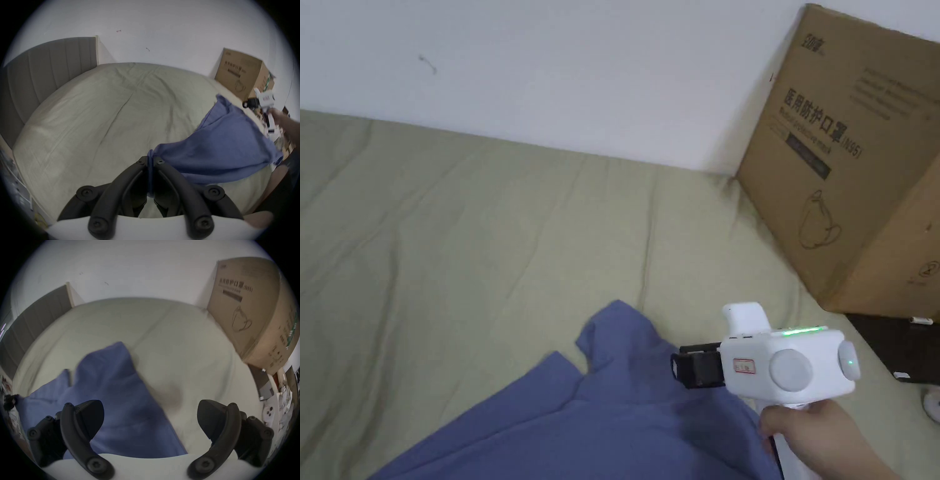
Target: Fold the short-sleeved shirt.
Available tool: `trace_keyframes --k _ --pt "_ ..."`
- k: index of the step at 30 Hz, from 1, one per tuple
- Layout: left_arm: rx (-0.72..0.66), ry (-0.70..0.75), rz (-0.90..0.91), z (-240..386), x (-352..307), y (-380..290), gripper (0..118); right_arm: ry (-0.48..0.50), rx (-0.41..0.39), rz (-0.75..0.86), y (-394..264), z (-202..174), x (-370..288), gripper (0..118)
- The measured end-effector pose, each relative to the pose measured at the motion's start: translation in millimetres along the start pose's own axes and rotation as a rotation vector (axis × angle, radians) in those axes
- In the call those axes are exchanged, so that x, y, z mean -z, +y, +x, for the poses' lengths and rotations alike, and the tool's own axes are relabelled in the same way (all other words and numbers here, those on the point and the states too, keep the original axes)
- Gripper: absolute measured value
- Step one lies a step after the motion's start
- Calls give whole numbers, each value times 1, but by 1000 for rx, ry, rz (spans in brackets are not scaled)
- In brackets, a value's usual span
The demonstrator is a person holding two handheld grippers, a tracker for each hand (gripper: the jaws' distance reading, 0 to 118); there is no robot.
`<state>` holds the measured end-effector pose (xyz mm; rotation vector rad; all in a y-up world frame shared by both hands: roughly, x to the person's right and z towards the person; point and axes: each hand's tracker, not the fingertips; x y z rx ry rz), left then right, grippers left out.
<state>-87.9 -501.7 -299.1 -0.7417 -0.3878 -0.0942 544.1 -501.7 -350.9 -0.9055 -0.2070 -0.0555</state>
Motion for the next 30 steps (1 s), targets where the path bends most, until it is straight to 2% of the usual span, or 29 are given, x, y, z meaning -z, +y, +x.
trace_keyframes --k 1,2,3,4,5,6,8,11,15,19,23,26,30 --pt "16 0 11 3 0 1 5 7 31 -62 0 4 17 99" --pt "2 -15 13 5 -1 1 5 39 69 -129 -7 7 26 76" --pt "-6 -29 12 10 -1 7 5 61 94 -175 -13 8 32 70" --pt "-14 -42 13 12 -2 8 5 60 85 -151 -22 5 29 52" --pt "-18 -50 11 15 -3 9 5 53 38 -33 -24 5 14 41" --pt "-18 -51 14 19 -5 9 5 88 38 -27 -26 7 8 29" --pt "-16 -54 28 23 -12 15 5 70 62 -33 -33 2 -17 2" --pt "-34 -73 68 26 -30 32 5 49 -11 67 -38 -5 -63 2" --pt "-39 -100 202 24 -76 76 5 65 37 254 -24 -4 -180 2" --pt "4 -142 314 25 -121 136 5 -40 -15 444 2 -10 -312 2" --pt "3 -148 460 18 -172 204 5 -114 9 649 22 2 -421 2" --pt "15 -144 517 13 -203 249 5 -101 64 682 45 19 -466 2" --pt "98 -103 564 17 -221 309 5 -113 58 728 85 29 -489 2"
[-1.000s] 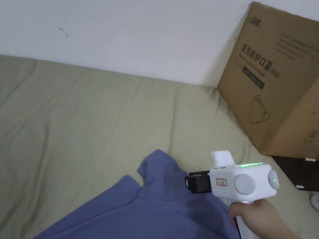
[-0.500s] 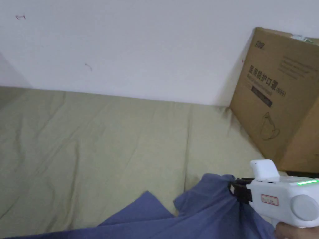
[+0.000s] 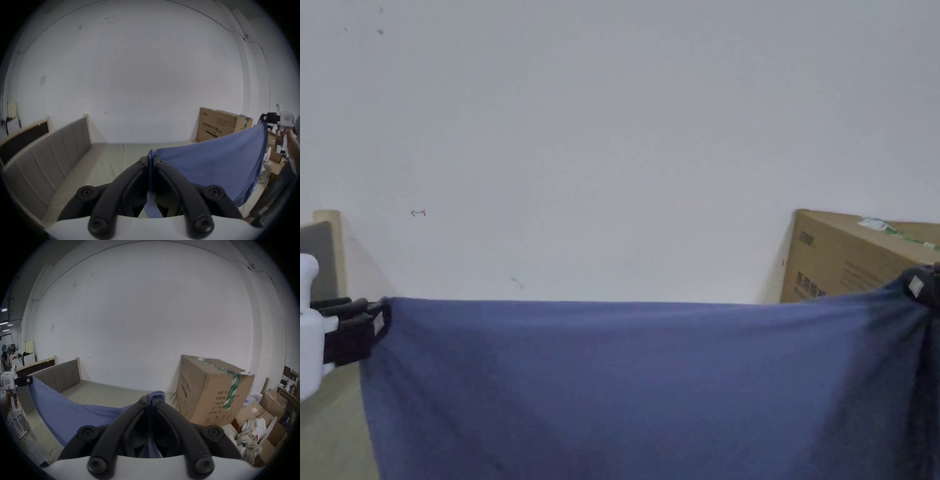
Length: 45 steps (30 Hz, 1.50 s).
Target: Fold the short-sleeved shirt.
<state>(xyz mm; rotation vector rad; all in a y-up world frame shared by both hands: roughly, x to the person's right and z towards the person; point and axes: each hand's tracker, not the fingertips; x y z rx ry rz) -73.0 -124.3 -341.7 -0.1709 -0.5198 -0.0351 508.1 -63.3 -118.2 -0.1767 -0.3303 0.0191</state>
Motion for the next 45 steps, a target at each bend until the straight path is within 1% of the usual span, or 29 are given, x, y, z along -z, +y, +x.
trace_keyframes --k 1,3,4,5,6,7,10,12,16,17,18,21,23,25,28,31,33,34,35,37,39,41,43,44,45 --pt "34 17 23 3 6 10 5 -7 -2 13 8 -2 6 2" --pt "65 16 25 1 27 35 5 -37 -61 40 21 -2 34 2" --pt "78 42 21 0 39 45 5 -39 -48 41 27 -2 47 2" --pt "84 58 33 -1 54 52 5 -36 -19 54 34 1 63 2" --pt "108 75 48 -2 68 61 5 -43 28 68 39 -3 77 2" --pt "117 86 51 -4 80 69 5 -60 48 74 45 -2 91 2" --pt "112 117 75 -8 118 92 5 -80 34 104 66 -10 132 2" --pt "119 150 115 -11 141 107 5 -94 18 156 81 -13 157 2" --pt "133 204 170 -15 179 127 5 -118 32 240 106 -20 189 2" --pt "121 203 182 -15 188 130 5 -122 32 269 111 -21 197 2" --pt "115 206 191 -15 196 131 5 -128 27 285 116 -12 211 2" --pt "133 223 196 -12 226 131 5 -157 -5 312 121 -12 233 2" --pt "126 232 185 -10 243 124 5 -149 9 310 116 -10 244 2" --pt "95 243 164 -6 257 107 5 -141 22 294 99 -7 258 2" --pt "72 233 147 -3 277 61 5 -142 -6 250 51 -5 271 2" --pt "67 202 8 5 295 2 5 -107 -28 209 -12 -4 272 2" --pt "65 193 -36 6 293 -40 5 -71 -1 166 -53 0 266 2" --pt "67 194 -43 8 289 -58 5 -60 20 159 -71 9 265 2" --pt "64 186 -58 10 282 -76 5 -37 46 131 -89 11 259 2" --pt "10 162 -118 12 262 -108 5 58 123 80 -123 13 240 2" --pt "-34 122 -166 14 239 -134 5 68 107 34 -151 8 212 2" --pt "-7 114 -177 17 208 -161 5 92 92 -1 -182 4 179 2" --pt "-7 103 -192 17 174 -184 5 116 50 -61 -206 -2 145 2" --pt "-1 100 -211 17 155 -195 5 124 43 -89 -220 -2 127 2" --pt "12 97 -229 18 137 -209 5 144 56 -117 -233 -3 109 2"
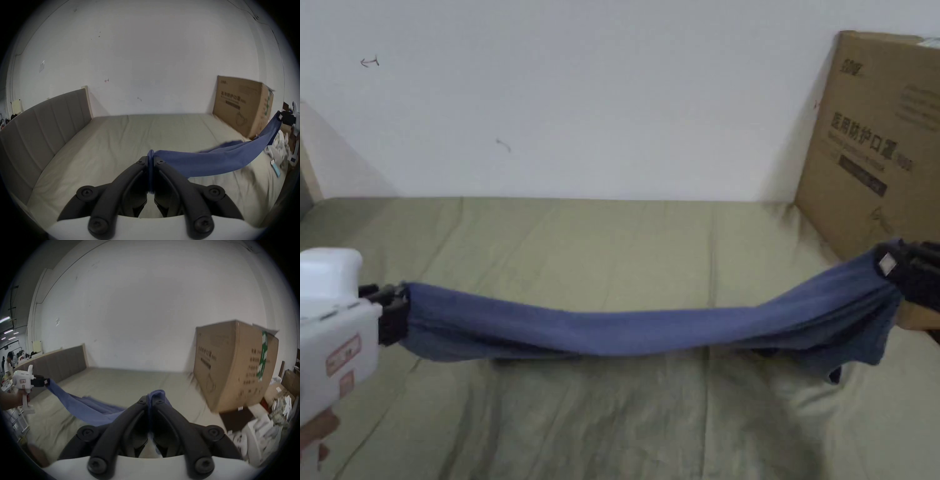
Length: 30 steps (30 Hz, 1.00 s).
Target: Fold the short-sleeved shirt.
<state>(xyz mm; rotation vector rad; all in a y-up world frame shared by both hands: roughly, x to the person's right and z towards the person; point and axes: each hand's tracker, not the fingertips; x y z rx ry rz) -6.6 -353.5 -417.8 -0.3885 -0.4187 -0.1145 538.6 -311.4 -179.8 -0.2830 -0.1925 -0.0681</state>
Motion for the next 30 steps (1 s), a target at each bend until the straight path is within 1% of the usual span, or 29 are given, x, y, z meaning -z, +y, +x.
trace_keyframes --k 1,3,6,9,10,13,17,19,22,23,24,25,26,27,28,30 --pt "16 5 -13 0 -12 -15 5 10 1 -31 -15 -1 -14 2" --pt "47 -17 -77 -3 -39 -50 5 3 -35 -87 -46 -9 -48 2" --pt "17 -12 -115 -6 -80 -99 5 27 -38 -125 -87 -25 -99 2" --pt "-15 -20 -146 -6 -114 -137 5 26 -88 -182 -122 -36 -134 2" --pt "-20 -26 -155 -5 -122 -148 5 30 -92 -187 -132 -39 -143 2" --pt "-44 -64 -183 -5 -144 -174 5 35 -79 -243 -162 -43 -165 2" --pt "-62 -69 -197 -2 -161 -198 5 -27 -68 -304 -202 -42 -180 2" --pt "-65 -60 -206 -1 -166 -206 6 -51 -39 -324 -216 -38 -183 3" --pt "-87 -80 -228 -1 -168 -212 13 -73 -4 -347 -237 -35 -184 7" --pt "-87 -68 -232 0 -170 -212 32 -93 -1 -356 -241 -34 -185 22" --pt "-86 -59 -231 0 -172 -212 78 -132 -1 -360 -244 -33 -187 66" --pt "-85 -50 -232 0 -178 -209 110 -154 9 -361 -244 -34 -192 104" --pt "-96 -57 -211 -1 -187 -207 118 -153 51 -306 -243 -33 -204 118" --pt "-114 -109 -153 -4 -201 -204 112 -141 87 -220 -243 -33 -218 118" --pt "-100 -135 -132 -4 -213 -202 111 -153 116 -184 -242 -35 -233 118" --pt "-82 -129 -74 -1 -241 -202 113 -197 94 -155 -238 -48 -263 118"
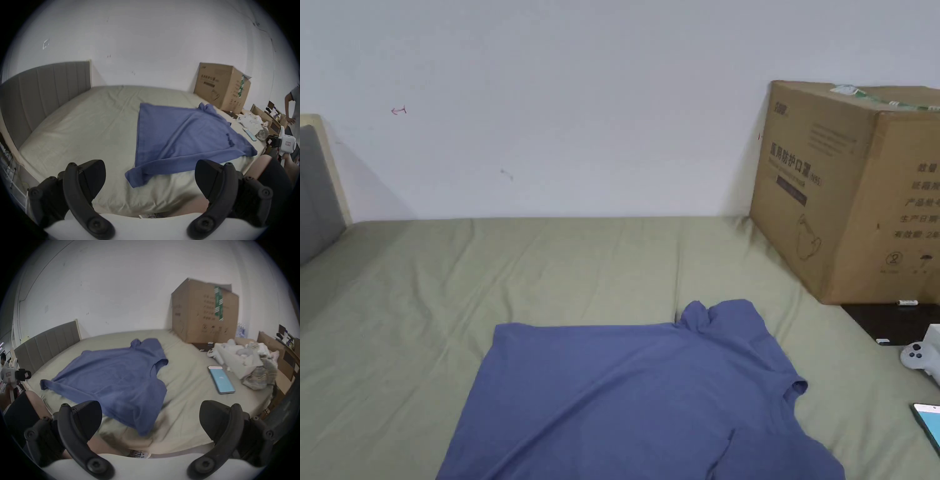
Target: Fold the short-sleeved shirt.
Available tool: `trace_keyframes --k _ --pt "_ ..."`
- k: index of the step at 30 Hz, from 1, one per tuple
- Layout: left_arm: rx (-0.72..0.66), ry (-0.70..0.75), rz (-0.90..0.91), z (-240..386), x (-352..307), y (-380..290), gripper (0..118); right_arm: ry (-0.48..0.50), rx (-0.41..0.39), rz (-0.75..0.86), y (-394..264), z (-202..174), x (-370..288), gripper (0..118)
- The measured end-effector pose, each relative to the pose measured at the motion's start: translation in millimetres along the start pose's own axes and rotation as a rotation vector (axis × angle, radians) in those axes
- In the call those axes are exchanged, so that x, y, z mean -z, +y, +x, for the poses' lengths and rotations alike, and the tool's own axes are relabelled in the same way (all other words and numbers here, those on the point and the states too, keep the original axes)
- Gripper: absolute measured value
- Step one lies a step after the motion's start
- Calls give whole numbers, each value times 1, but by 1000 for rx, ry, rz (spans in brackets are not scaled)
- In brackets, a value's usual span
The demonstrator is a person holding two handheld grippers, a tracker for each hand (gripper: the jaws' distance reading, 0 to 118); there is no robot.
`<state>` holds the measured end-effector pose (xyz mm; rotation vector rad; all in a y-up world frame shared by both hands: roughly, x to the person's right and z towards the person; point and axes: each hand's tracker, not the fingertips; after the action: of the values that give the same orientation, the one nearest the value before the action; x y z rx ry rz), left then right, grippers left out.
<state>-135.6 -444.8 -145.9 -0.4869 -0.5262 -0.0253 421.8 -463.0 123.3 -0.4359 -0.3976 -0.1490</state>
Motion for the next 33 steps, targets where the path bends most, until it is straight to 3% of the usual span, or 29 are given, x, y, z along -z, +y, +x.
trace_keyframes --k 2,3,4,5,6,7,9,10,11,12,14,15,18,21,22,23,24,27,31,32,33 --pt "-1 0 54 6 -26 -6 101 24 5 36 -10 -4 -31 116" --pt "5 18 64 10 -38 -11 77 34 1 50 -12 -11 -43 110" --pt "15 40 65 16 -47 -16 47 33 -6 53 -19 -15 -53 92" --pt "23 64 59 21 -53 -22 16 30 -17 54 -26 -19 -61 51" --pt "16 85 61 23 -54 -27 4 14 -28 54 -31 -22 -65 0" --pt "-14 132 65 25 -56 -33 4 -53 -49 41 -34 -28 -67 0" --pt "-96 58 25 19 -45 -35 4 49 21 -4 -41 -20 -63 0" --pt "-99 46 13 15 -31 -34 4 38 14 -41 -43 -20 -57 0" --pt "-66 66 0 13 -15 -31 5 -13 -46 -38 -35 -28 -53 0" --pt "-33 91 -33 12 -1 -28 24 0 -82 -38 -34 -27 -49 0" --pt "-29 110 -43 1 35 -25 88 8 -69 -45 -30 -24 -38 0" --pt "-35 116 -93 -5 52 -24 104 10 -60 -51 -27 -24 -34 0" --pt "-65 144 -171 -18 88 -26 100 13 -43 -65 -25 -24 -23 0" --pt "-75 156 -258 -24 105 -30 76 16 -43 -80 -25 -24 -17 0" --pt "-79 113 -256 -26 103 -33 65 19 -45 -86 -27 -23 -15 0" --pt "-58 118 -238 -23 104 -35 25 18 -48 -91 -22 -27 -16 0" --pt "-14 120 -209 -17 101 -34 7 17 -49 -99 -23 -28 -14 0" --pt "55 76 -173 -5 90 -31 6 16 -47 -121 -26 -28 -6 0" --pt "40 83 -128 -4 80 -22 6 -20 -66 -201 -26 -28 23 0" --pt "13 78 -120 -6 80 -19 6 -39 -63 -232 -25 -28 31 4" --pt "3 79 -118 -8 81 -16 6 -32 -53 -232 -24 -26 41 29"
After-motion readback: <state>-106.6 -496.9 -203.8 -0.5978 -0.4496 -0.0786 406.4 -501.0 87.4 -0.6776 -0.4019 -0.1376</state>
